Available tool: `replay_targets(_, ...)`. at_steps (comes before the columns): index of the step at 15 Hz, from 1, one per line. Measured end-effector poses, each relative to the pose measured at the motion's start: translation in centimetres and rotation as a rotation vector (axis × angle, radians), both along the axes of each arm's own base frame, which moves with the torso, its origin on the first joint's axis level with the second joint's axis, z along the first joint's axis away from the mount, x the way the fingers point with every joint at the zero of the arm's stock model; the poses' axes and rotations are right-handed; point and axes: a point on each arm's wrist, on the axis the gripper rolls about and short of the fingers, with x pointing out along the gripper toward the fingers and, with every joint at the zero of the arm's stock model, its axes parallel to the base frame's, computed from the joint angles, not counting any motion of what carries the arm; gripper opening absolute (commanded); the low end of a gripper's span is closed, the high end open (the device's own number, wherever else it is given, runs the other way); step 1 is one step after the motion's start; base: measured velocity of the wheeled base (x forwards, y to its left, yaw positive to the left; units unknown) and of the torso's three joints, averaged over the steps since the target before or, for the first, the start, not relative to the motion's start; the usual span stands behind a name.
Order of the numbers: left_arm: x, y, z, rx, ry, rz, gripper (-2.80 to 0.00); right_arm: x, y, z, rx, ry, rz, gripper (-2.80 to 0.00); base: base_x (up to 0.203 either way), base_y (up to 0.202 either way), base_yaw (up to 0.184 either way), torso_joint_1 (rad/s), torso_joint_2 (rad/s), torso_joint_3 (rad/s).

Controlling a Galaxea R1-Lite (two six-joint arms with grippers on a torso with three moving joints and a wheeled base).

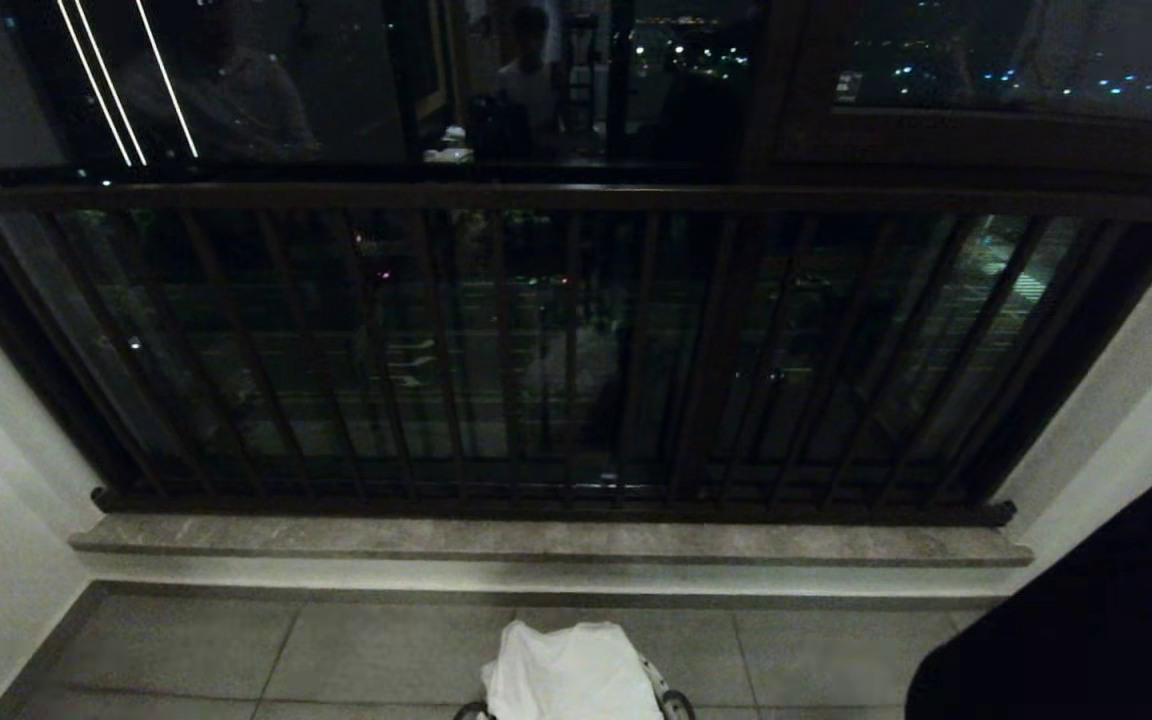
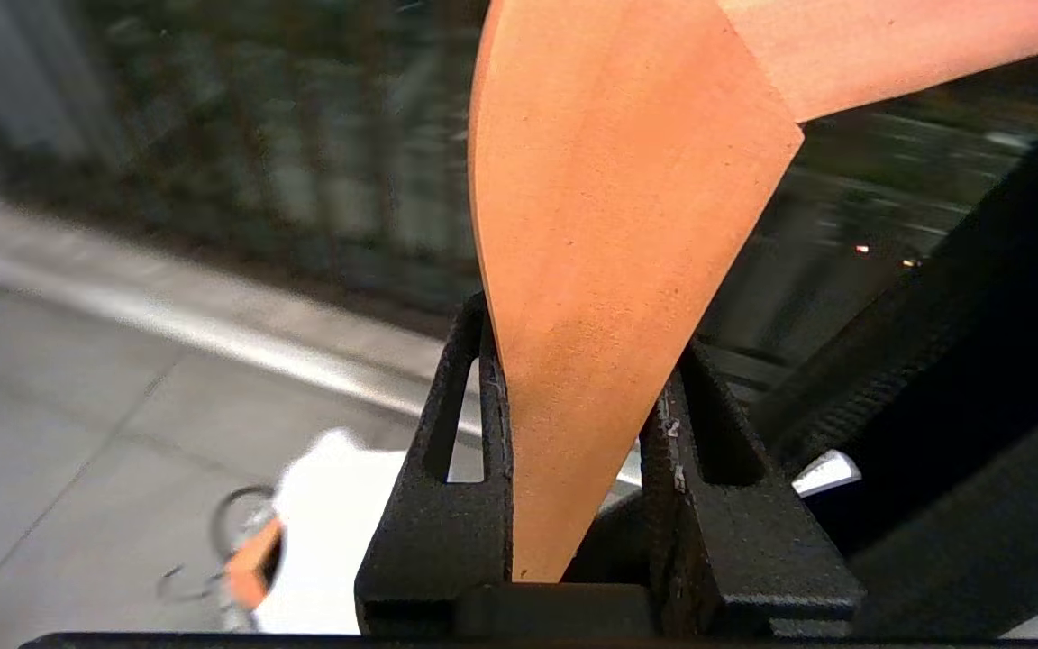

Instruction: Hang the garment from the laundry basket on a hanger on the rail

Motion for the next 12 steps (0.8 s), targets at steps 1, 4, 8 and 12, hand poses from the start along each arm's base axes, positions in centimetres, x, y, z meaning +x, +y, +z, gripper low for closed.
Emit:
replay_targets(1, 0.0, 0.0, 0.0, 0.000, 0.000, 0.000, -2.80, 0.0, 0.0, 0.0, 0.001, -0.001, 0.000, -2.80, 0.000, 0.002, -0.123, 0.002, 0.00, 0.002)
replay_targets(4, 0.0, 0.0, 0.0, 0.000, 0.000, 0.000, -2.80, -0.1, 0.0, 0.6, 0.015, -0.037, 0.004, -2.80, 0.001, 0.002, -0.053, 0.000, 0.00, 0.001)
replay_targets(8, 0.0, 0.0, 0.0, 0.000, 0.000, 0.000, -2.80, -0.1, 0.4, 3.0, 0.101, -0.129, 0.190, -2.80, 0.000, 0.000, 0.000, 0.000, 0.00, 0.000)
replay_targets(12, 0.0, 0.0, 0.0, 0.000, 0.000, 0.000, -2.80, 0.6, 1.2, 5.6, 0.283, -0.080, 0.462, -2.80, 0.000, 0.000, 0.000, 0.000, 0.00, 0.000)
